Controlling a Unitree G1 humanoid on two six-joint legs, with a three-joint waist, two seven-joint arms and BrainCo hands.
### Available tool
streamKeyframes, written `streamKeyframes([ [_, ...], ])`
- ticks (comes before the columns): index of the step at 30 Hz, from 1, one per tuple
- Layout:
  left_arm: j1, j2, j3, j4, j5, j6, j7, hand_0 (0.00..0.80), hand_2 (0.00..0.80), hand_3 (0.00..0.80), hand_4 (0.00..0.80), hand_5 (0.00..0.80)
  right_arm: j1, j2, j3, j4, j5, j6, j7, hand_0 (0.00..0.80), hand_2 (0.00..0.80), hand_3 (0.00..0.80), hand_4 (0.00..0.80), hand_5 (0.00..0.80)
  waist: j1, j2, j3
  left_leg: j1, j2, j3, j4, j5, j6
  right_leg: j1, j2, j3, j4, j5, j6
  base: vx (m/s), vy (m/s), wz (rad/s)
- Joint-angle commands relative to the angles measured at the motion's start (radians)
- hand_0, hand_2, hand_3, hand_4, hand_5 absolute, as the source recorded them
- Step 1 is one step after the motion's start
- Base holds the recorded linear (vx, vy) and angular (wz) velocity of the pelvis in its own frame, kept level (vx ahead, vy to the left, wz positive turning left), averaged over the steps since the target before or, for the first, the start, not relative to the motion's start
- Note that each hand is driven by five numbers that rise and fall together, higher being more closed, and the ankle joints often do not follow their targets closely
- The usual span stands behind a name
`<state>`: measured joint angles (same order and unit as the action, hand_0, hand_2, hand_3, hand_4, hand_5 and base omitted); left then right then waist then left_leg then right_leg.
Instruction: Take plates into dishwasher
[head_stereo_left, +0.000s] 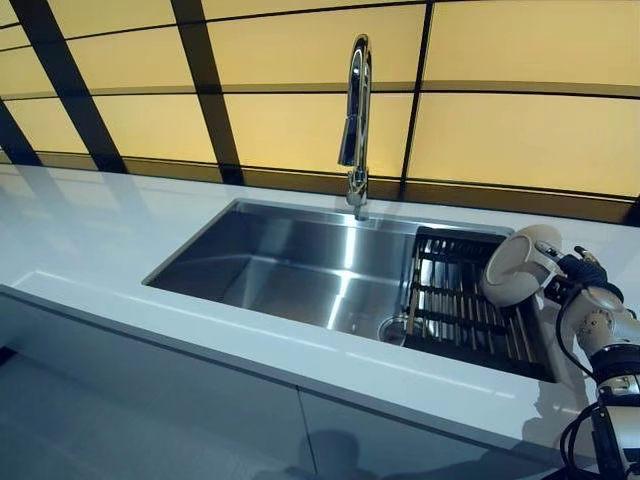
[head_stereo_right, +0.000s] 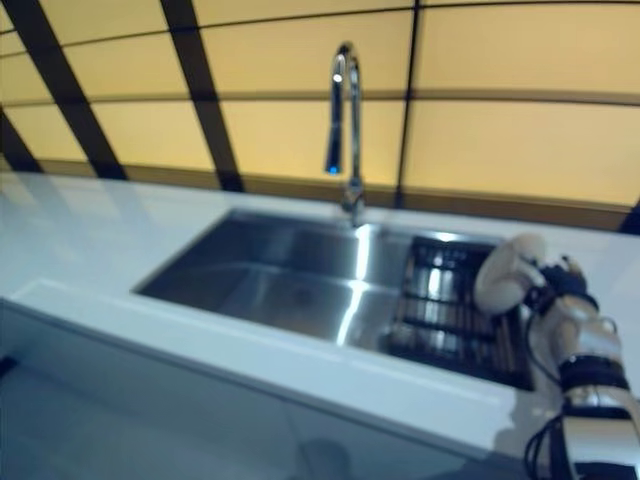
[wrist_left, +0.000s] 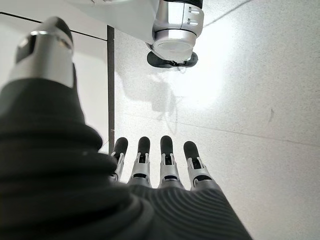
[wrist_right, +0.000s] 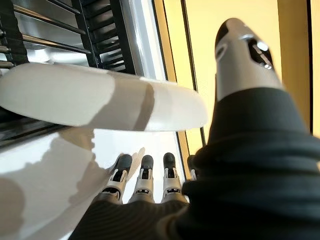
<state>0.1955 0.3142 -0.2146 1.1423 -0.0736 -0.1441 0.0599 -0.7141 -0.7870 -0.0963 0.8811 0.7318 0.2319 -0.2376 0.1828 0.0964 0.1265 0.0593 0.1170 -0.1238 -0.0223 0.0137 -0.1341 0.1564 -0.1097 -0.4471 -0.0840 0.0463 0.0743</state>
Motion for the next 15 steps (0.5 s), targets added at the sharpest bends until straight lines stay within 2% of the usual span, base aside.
streamKeyframes([
  [1, -0.022, 0.032, -0.073, 0.009, -0.017, -0.035, 0.003, 0.000, 0.000, 0.000, 0.000, 0.000, -0.092, -0.012, 0.108, 0.025, -0.002, -0.007, 0.039, 0.000, 0.000, 0.000, 0.000, 0.000, 0.064, -0.018, 0.005, -0.064, 0.051, 0.034, -0.012, 0.135, -0.036, -0.007, -0.013, 0.029, 0.134, -0.092, -0.045, 0.019, -0.004, 0.03],
  [15, -0.015, 0.026, -0.090, -0.002, -0.015, -0.041, 0.010, 0.000, 0.000, 0.000, 0.000, 0.000, -0.106, -0.019, 0.091, 0.076, 0.081, 0.046, 0.129, 0.000, 0.000, 0.000, 0.000, 0.000, 0.074, -0.005, 0.030, -0.083, 0.062, 0.032, 0.002, 0.142, -0.044, -0.013, -0.016, 0.030, 0.149, -0.101, -0.049, 0.000, 0.000, 0.00],
])
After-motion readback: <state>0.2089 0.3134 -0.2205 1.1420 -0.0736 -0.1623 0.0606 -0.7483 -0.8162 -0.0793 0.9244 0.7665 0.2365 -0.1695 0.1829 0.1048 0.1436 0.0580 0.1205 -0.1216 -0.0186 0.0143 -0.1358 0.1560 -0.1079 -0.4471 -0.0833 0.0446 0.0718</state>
